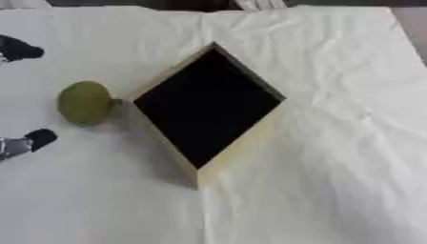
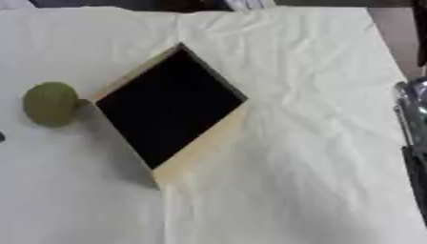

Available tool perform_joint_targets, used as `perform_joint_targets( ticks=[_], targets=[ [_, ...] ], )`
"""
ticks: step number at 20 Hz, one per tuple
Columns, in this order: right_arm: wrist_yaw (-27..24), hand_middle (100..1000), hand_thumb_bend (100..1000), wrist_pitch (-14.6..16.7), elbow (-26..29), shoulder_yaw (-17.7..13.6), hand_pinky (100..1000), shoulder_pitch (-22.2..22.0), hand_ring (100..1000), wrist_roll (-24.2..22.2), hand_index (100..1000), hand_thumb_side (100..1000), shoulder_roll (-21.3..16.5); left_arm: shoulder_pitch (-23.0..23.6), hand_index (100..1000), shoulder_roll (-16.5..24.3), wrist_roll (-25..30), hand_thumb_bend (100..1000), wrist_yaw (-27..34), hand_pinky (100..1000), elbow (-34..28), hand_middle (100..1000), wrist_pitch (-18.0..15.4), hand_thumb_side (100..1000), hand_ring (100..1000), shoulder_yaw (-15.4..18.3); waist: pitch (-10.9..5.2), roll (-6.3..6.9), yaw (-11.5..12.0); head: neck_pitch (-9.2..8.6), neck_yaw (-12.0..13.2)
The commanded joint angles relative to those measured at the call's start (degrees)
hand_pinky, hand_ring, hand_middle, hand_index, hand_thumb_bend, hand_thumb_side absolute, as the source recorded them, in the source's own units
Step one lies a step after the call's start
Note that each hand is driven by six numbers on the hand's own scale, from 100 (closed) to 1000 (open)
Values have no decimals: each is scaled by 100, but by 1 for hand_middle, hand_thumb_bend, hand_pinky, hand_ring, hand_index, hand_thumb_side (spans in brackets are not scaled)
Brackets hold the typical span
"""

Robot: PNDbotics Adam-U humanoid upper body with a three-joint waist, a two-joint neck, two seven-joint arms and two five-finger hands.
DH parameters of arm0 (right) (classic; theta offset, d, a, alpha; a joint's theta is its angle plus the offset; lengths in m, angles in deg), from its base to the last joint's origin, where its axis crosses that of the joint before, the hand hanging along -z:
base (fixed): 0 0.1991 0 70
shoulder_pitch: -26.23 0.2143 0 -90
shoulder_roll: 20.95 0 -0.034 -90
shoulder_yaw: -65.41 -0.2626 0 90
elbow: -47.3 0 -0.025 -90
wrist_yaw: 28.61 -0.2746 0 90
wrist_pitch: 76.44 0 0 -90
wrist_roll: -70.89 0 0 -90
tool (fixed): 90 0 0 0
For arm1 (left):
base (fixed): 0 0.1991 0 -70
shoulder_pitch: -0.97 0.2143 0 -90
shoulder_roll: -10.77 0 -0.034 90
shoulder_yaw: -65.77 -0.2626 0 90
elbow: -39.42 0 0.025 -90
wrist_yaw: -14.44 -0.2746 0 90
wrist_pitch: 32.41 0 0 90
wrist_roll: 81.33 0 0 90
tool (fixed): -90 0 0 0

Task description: Pick up objects on the table and place them in the box.

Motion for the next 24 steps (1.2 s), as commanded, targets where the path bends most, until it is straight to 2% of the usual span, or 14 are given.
perform_joint_targets(
  ticks=[1,11,12,18,19,22,24],
  targets=[
    [-26,726,334,7,117,-8,822,28,732,-23,862,687,-119,-193,935,54,355,582,-129,858,-81,819,169,566,815,-90,-159,20,-12,29,14],
    [-41,725,333,2,117,4,823,11,731,-30,862,687,-102,-624,932,-276,1293,565,-125,850,-58,816,696,516,812,-389,-139,35,-45,21,39],
    [-42,725,333,1,117,5,823,10,730,-29,862,687,-99,-657,931,-304,1379,538,-128,849,-21,816,731,445,812,-409,-137,37,-47,19,47],
    [-48,725,333,0,117,6,823,3,730,-26,862,687,-93,-799,931,-453,1681,447,-236,846,259,818,879,218,814,-498,-128,38,-54,0,63],
    [-49,725,333,0,117,6,823,1,730,-27,862,687,-93,-811,931,-473,1711,447,-254,846,300,818,895,218,814,-512,-127,37,-54,-2,62],
    [-52,725,332,0,117,8,823,1,730,-29,862,687,-87,-855,932,-542,1791,405,-289,845,424,820,939,111,815,-545,-125,33,-56,-9,64],
    [-53,724,332,1,117,9,823,1,730,-32,862,687,-84,-882,933,-578,1814,386,-330,846,489,821,961,100,816,-557,-123,29,-59,-19,62]
  ],
)
